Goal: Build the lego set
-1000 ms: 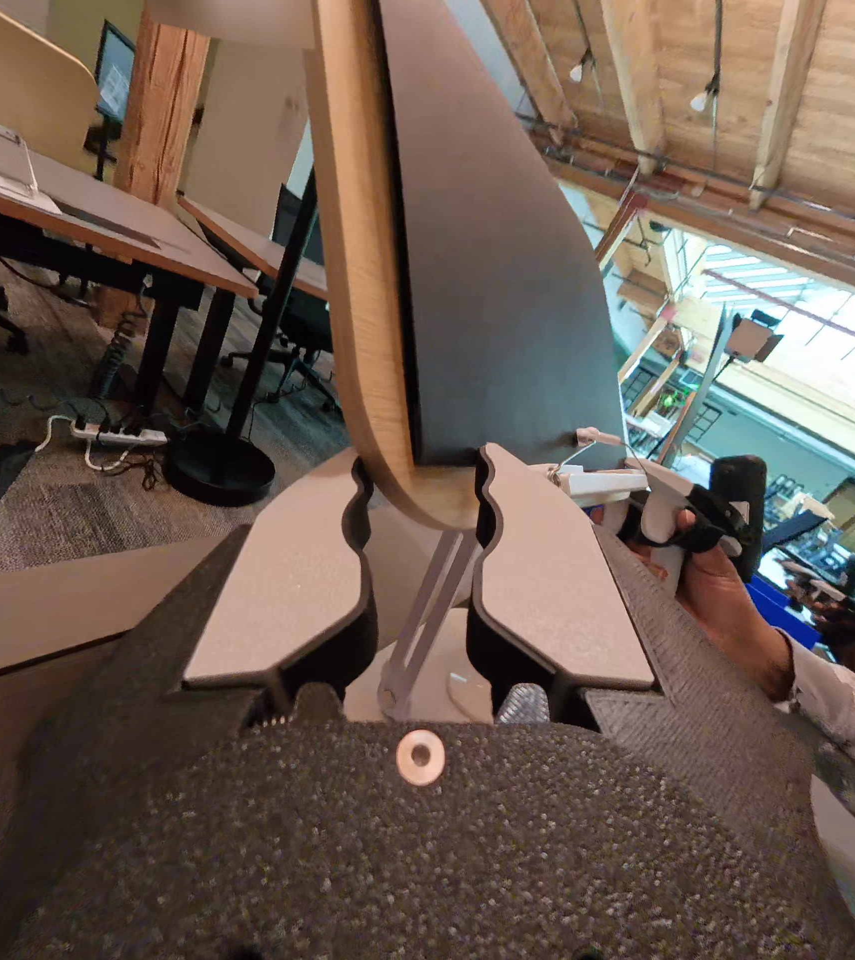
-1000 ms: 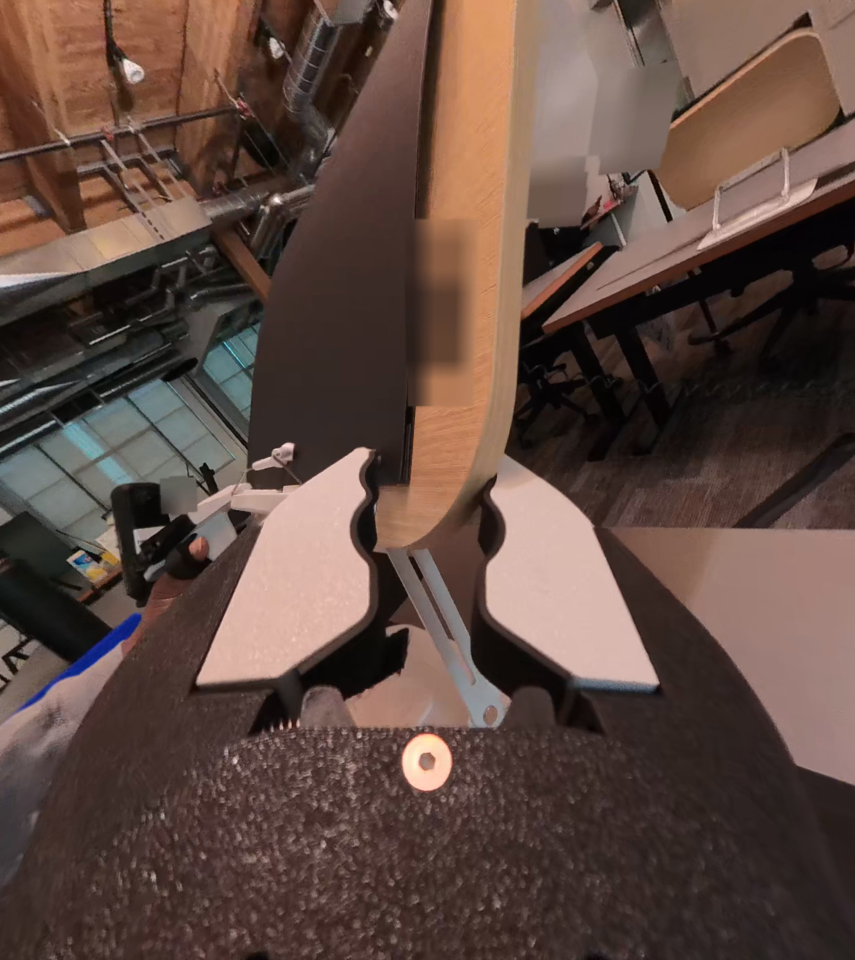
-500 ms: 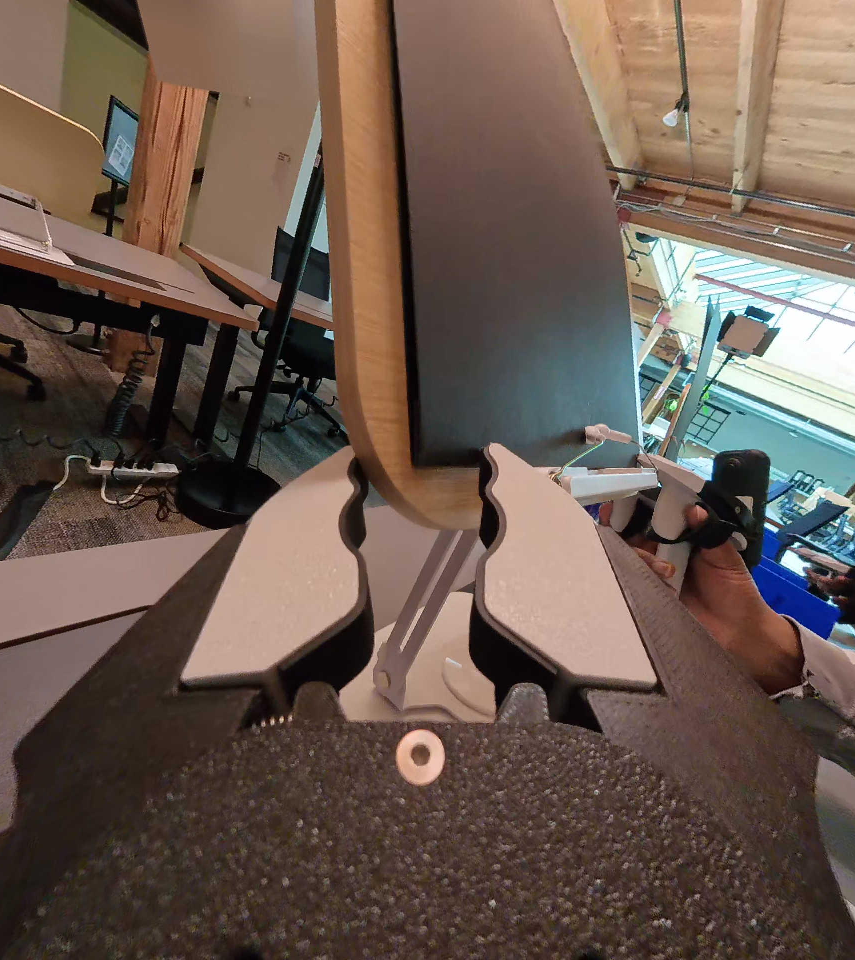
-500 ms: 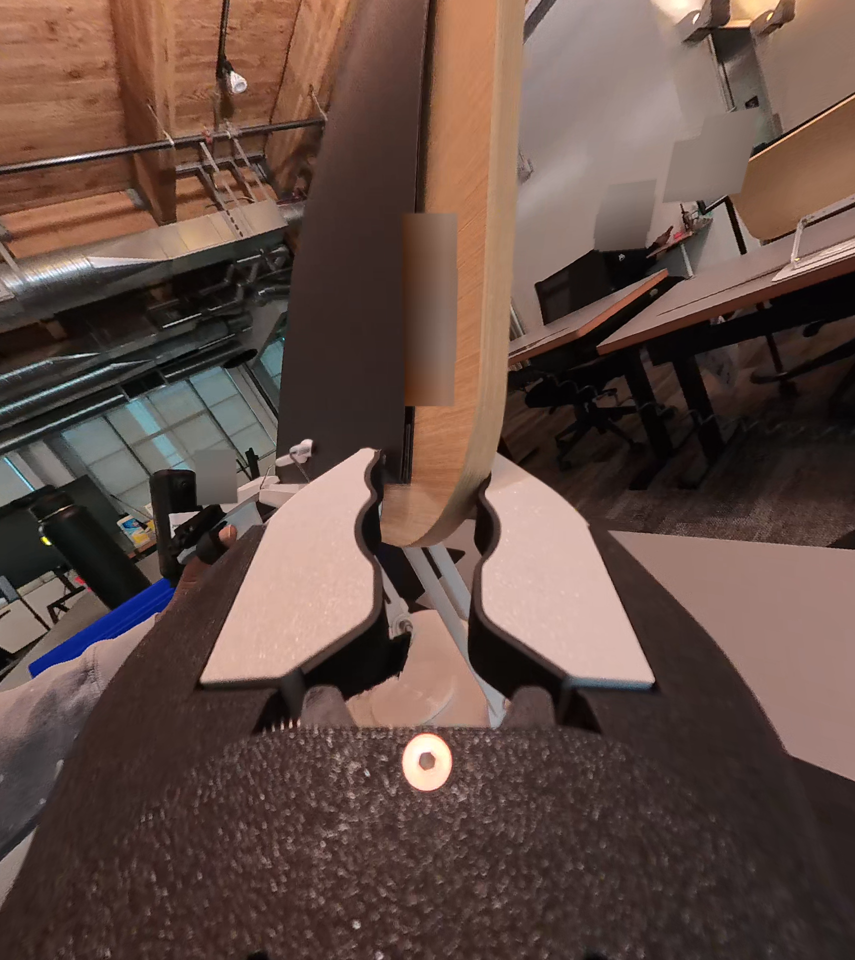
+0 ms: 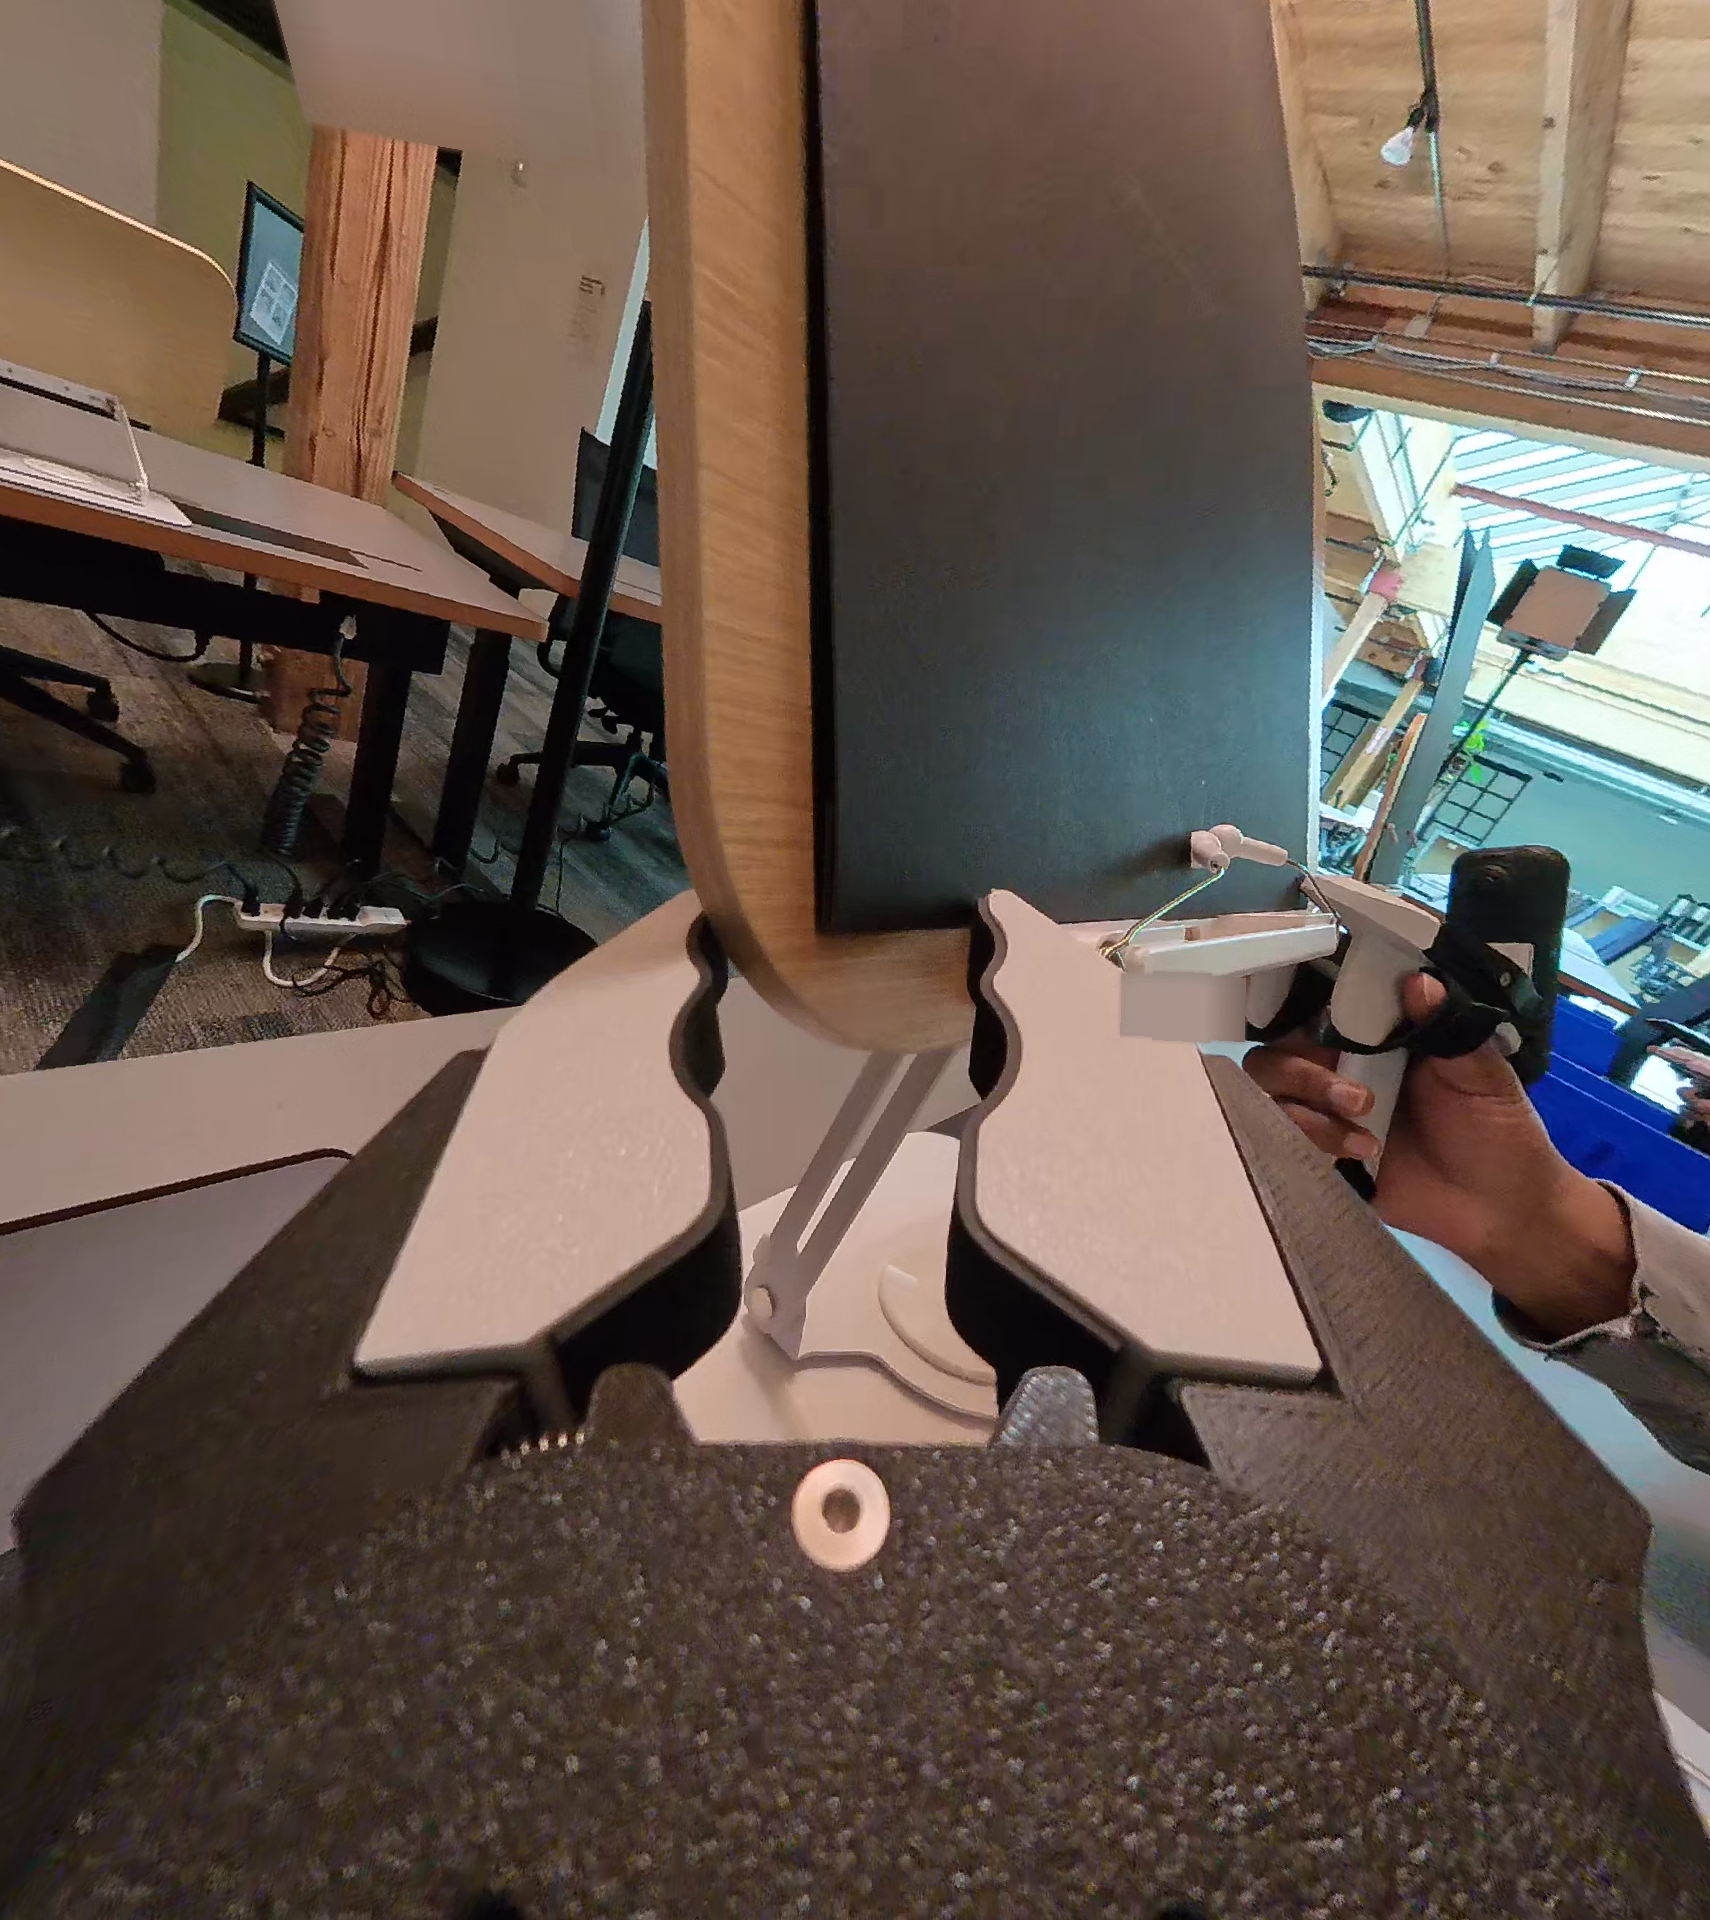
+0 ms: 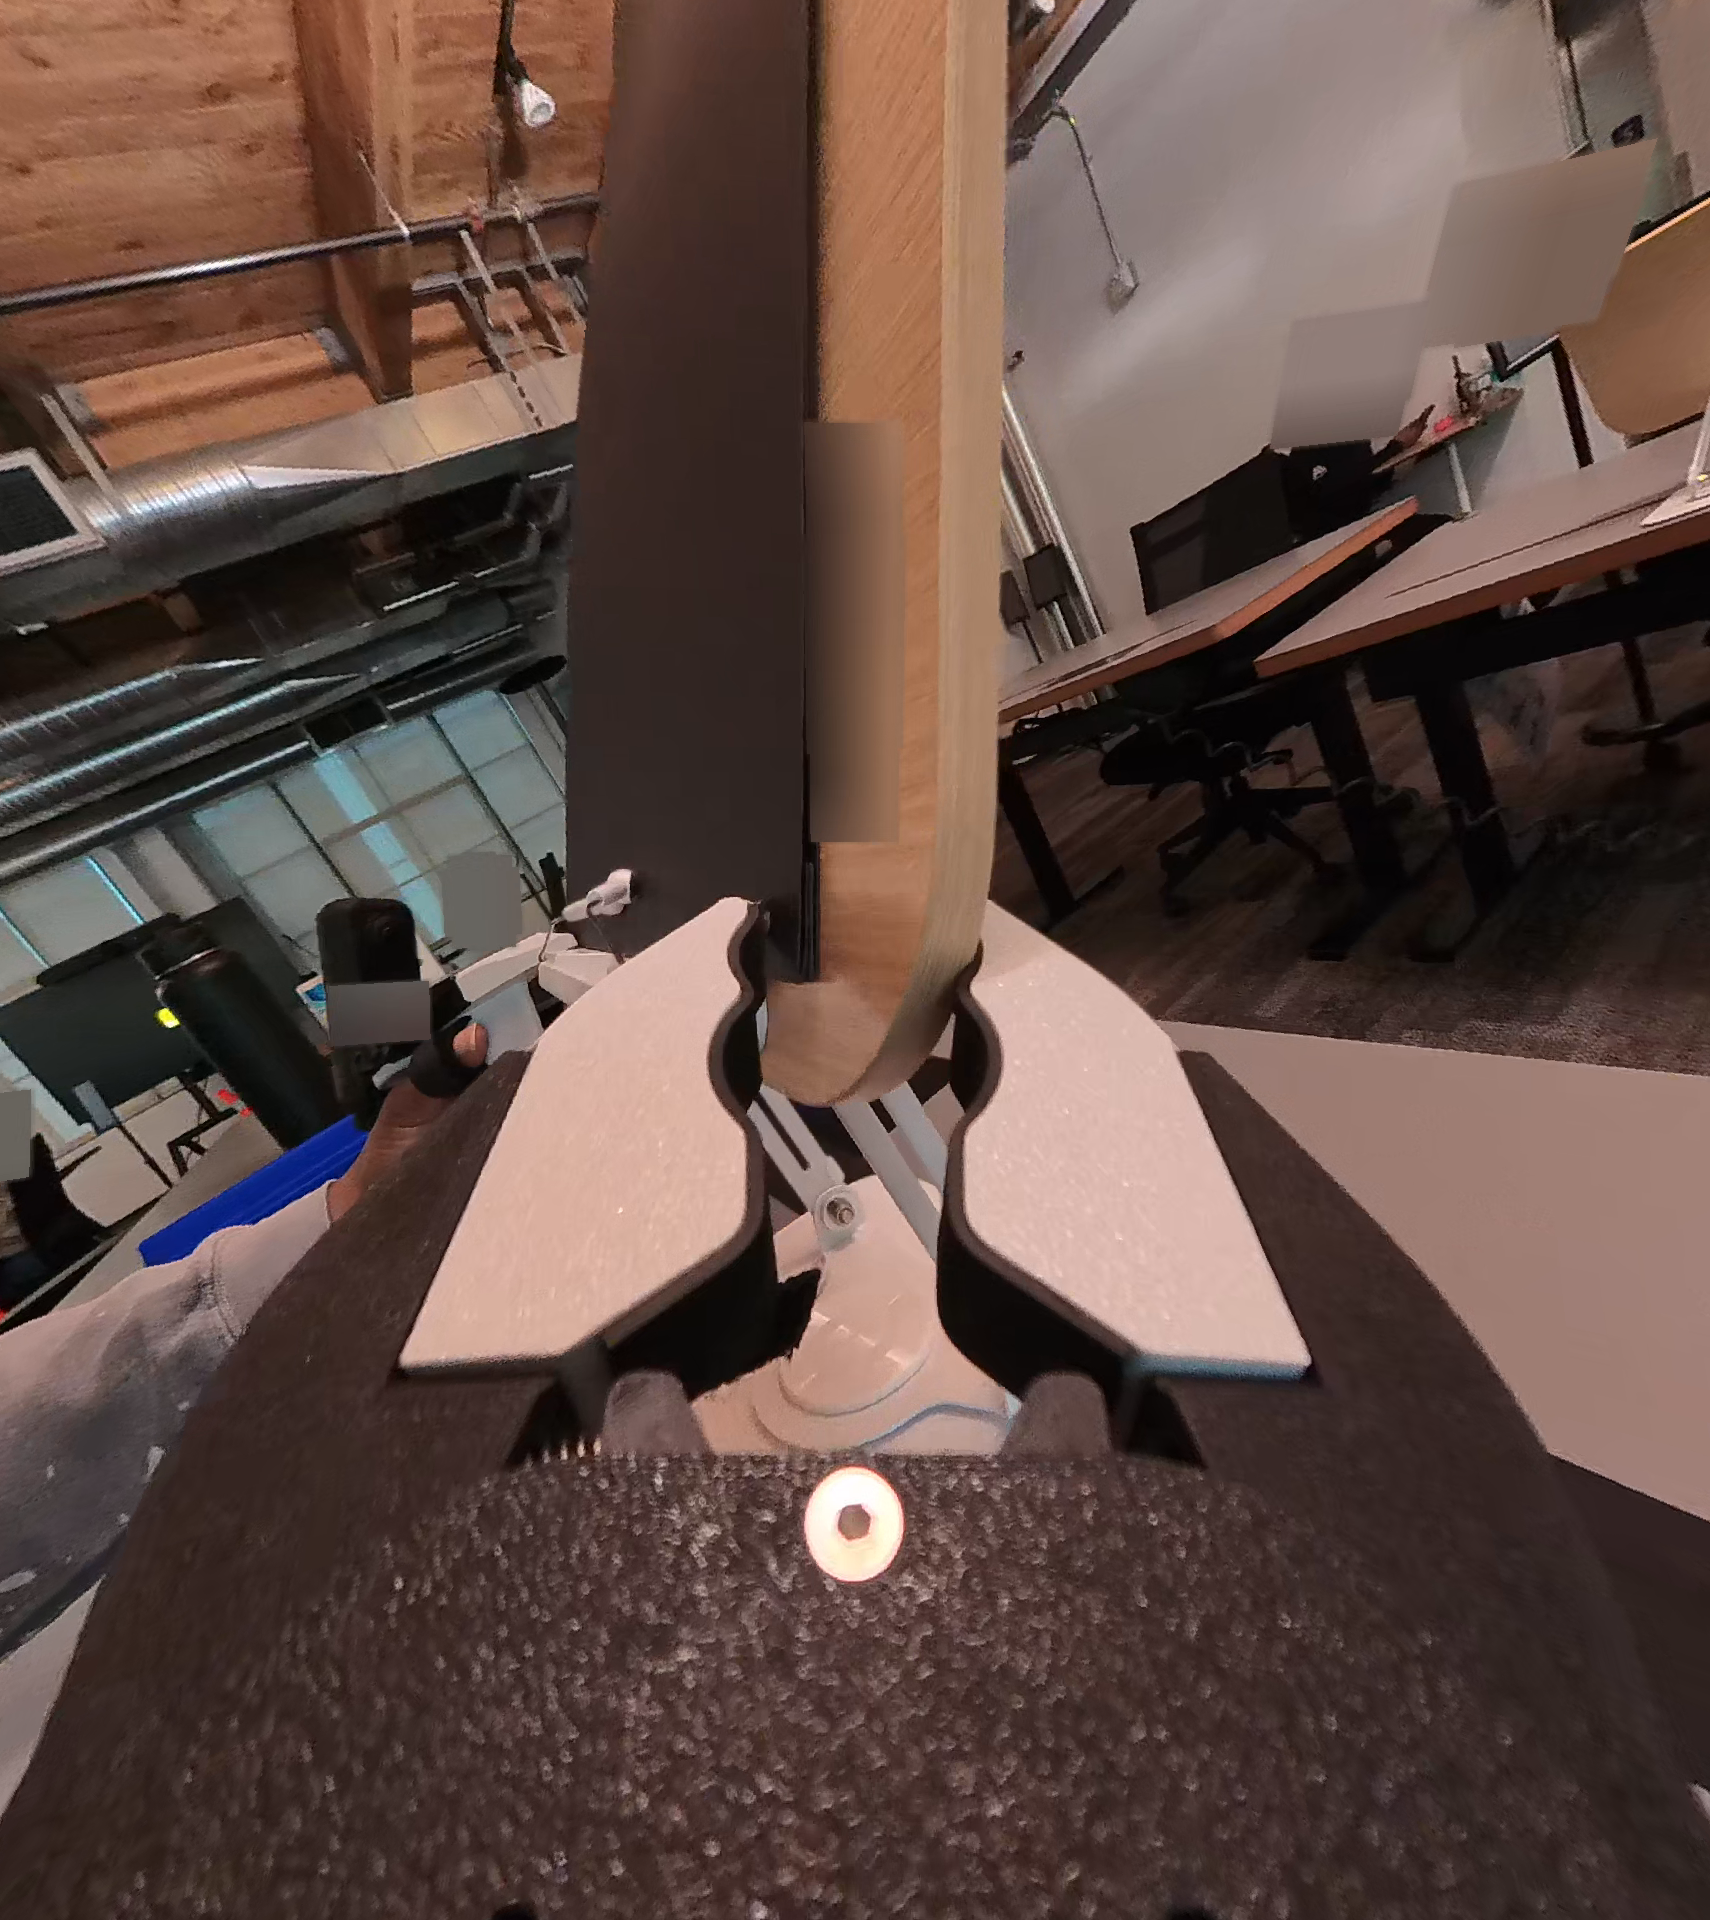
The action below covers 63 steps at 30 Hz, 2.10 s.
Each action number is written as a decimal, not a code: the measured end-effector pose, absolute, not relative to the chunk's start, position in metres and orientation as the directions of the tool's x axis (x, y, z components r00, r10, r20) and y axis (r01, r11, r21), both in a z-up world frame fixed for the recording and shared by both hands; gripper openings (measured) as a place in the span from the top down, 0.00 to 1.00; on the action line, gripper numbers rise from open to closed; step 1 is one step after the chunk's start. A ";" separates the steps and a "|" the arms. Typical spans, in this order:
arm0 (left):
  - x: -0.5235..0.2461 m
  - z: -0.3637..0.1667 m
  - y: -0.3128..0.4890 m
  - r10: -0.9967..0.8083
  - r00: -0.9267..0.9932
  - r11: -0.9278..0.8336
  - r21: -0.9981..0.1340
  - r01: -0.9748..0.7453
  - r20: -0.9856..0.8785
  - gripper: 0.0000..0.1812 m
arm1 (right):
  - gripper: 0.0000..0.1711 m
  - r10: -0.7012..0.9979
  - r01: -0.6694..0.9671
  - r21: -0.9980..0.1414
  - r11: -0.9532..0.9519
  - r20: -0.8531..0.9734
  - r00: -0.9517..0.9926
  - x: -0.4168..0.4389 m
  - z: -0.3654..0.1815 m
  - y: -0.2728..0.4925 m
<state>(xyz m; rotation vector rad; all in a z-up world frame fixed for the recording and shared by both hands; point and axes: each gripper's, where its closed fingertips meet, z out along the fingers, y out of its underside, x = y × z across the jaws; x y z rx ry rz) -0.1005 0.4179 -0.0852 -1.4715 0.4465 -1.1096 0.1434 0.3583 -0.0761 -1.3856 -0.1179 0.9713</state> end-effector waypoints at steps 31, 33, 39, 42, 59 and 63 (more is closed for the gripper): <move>-0.096 -0.197 0.330 -0.916 0.318 0.044 -0.849 -0.527 -0.245 0.71 | 0.70 0.774 0.490 -0.839 -0.235 0.143 0.616 0.109 -0.218 0.273; -0.087 -0.221 0.321 -0.920 0.221 0.110 -0.756 -0.646 -0.323 0.69 | 0.67 0.803 0.601 -0.768 -0.222 0.205 0.560 0.099 -0.234 0.274; -0.079 -0.248 0.323 -0.896 0.065 0.221 -0.567 -0.794 -0.440 0.67 | 0.72 0.840 0.802 -0.578 -0.151 0.353 0.413 0.091 -0.256 0.287; -0.078 -0.248 0.323 -0.892 0.034 0.246 -0.547 -0.800 -0.451 0.67 | 0.72 0.858 0.821 -0.550 -0.150 0.340 0.385 0.091 -0.257 0.289; -0.058 -0.246 0.326 -0.871 0.078 0.274 -0.610 -0.743 -0.485 0.75 | 0.75 0.908 0.758 -0.632 -0.165 0.203 0.367 0.081 -0.252 0.276; -0.043 -0.245 0.304 -0.909 0.048 0.260 -0.655 -0.710 -0.414 0.74 | 0.77 0.915 0.798 -0.598 -0.074 0.277 0.292 0.067 -0.256 0.266</move>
